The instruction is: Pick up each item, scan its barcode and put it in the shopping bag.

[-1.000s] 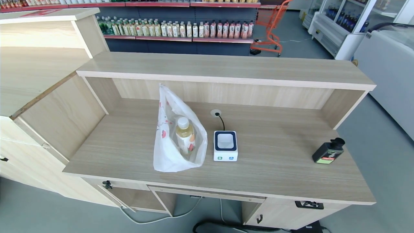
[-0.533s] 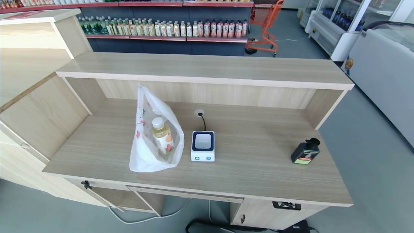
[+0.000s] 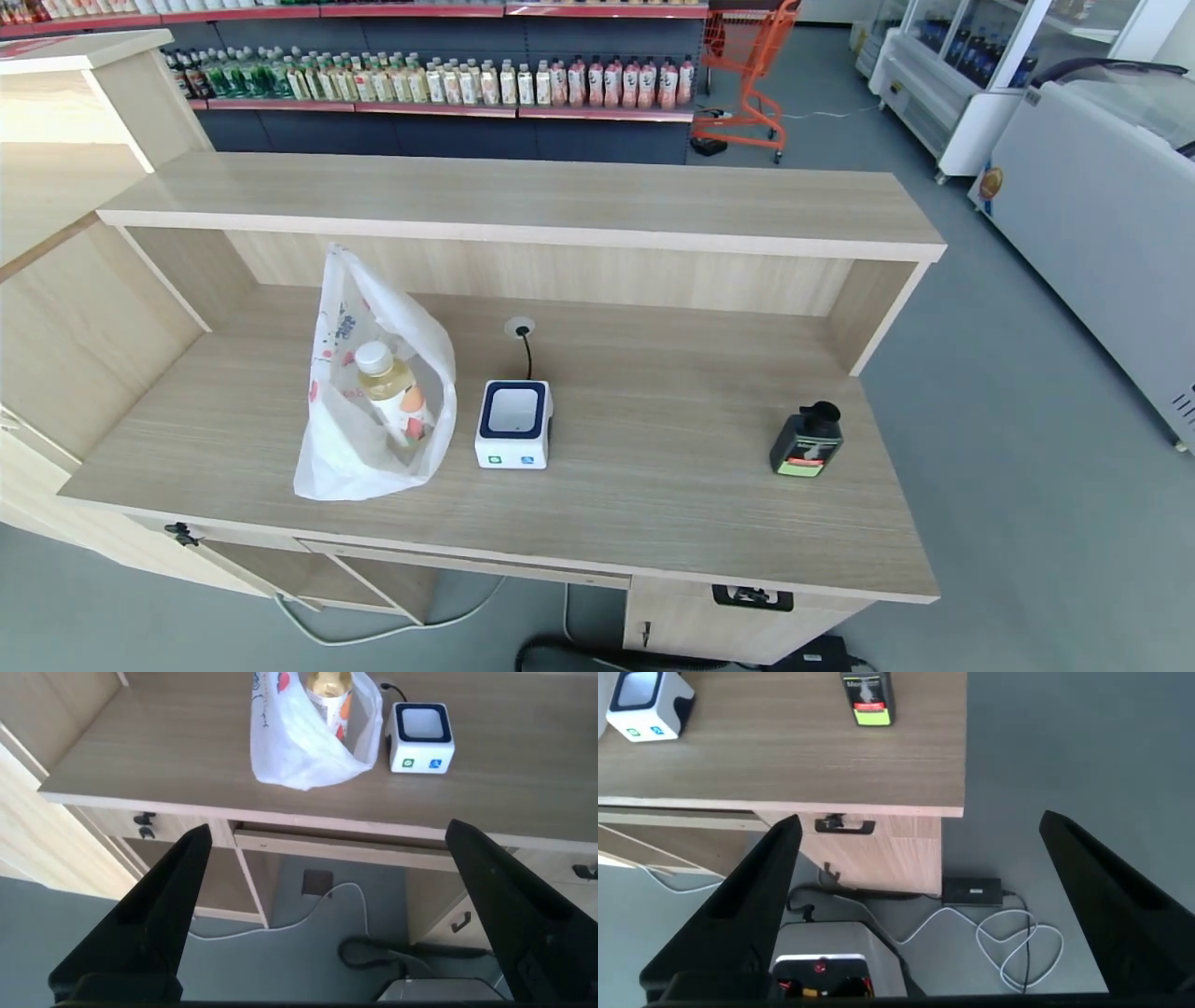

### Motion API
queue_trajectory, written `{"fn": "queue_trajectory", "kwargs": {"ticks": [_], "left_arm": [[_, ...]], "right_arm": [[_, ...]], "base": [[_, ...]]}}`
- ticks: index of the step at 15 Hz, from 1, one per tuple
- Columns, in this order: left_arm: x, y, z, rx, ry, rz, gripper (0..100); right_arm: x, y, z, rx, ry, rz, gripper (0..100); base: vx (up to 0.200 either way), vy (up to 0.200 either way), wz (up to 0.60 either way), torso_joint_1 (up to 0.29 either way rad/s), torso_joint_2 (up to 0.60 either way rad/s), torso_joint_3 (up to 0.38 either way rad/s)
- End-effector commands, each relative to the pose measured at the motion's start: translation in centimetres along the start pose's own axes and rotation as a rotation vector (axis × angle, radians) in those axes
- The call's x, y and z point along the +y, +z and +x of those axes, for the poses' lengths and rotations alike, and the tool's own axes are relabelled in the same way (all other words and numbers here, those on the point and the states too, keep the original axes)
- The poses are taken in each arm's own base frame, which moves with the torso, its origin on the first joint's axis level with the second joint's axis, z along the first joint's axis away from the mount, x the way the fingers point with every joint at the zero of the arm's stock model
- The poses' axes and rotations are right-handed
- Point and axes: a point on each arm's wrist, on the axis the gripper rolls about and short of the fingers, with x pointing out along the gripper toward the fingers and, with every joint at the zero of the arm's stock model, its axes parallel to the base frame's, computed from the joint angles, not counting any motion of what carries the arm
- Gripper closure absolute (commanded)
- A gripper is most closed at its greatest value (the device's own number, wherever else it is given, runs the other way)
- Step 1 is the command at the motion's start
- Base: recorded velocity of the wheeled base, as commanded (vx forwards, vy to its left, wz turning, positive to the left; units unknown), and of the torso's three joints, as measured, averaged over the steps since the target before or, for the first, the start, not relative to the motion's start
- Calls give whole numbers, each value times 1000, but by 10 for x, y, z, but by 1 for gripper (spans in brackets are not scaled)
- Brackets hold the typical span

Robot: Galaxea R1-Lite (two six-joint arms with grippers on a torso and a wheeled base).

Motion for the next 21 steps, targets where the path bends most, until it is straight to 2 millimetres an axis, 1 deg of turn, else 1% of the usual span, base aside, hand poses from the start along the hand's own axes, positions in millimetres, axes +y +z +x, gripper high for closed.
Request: {"fn": "queue_trajectory", "kwargs": {"ticks": [1, 2, 3, 4, 5, 6, 7, 8, 9, 11, 12, 13, 15, 18, 21], "left_arm": [[0, 0, 0, 0, 1, -6, 0], [0, 0, 0, 0, 1, -6, 0], [0, 0, 0, 0, 1, -6, 0], [0, 0, 0, 0, 1, -6, 0], [0, 0, 0, 0, 1, -6, 0], [0, 0, 0, 0, 1, -6, 0], [0, 0, 0, 0, 1, -6, 0], [0, 0, 0, 0, 1, -6, 0], [0, 0, 0, 0, 1, -6, 0], [0, 0, 0, 0, 1, -6, 0], [0, 0, 0, 0, 1, -6, 0], [0, 0, 0, 0, 1, -6, 0], [0, 0, 0, 0, 1, -6, 0], [0, 0, 0, 0, 1, -6, 0], [0, 0, 0, 0, 1, -6, 0]], "right_arm": [[0, 4, -1, -2, 1, -1, 0], [1, 18, -2, -9, 7, -3, 0], [-1, 68, 11, 46, 10, 5, 0], [-6, 105, 35, 120, -1, -1, 0], [-10, 122, 53, 165, -17, -15, 0], [-28, 152, 109, 294, -101, -78, 0], [-38, 156, 143, 385, -138, -141, 0], [-46, 151, 171, 465, -136, -206, 0], [-51, 142, 193, 526, -111, -268, 0], [-60, 123, 231, 612, -68, -355, 0], [-59, 115, 242, 623, -45, -377, 0], [-52, 100, 260, 644, 5, -406, 0], [-42, 84, 286, 645, 84, -473, 0], [-33, 71, 312, 591, 302, -566, 0], [-15, 60, 336, 576, 425, -582, 0]], "base": [[0, -200, 0, -2, 2, 2], [0, -200, 0, 7, 2, 2], [0, 0, 0, 0, 0, 0], [0, 0, 0, 0, 0, 0], [0, 0, 0, 0, 0, 0], [0, 0, 0, 0, 0, 0], [0, 0, 0, 0, 0, 0], [0, 0, 0, 0, 0, 0], [0, 0, 0, 0, 0, 0], [0, 0, 0, 0, 0, 0], [0, 0, 0, 0, 0, 0], [0, 0, 0, 0, 0, 0], [0, 0, 0, 0, 0, 0], [0, 0, 0, 0, 0, 0], [0, 0, 0, 0, 0, 0]]}}
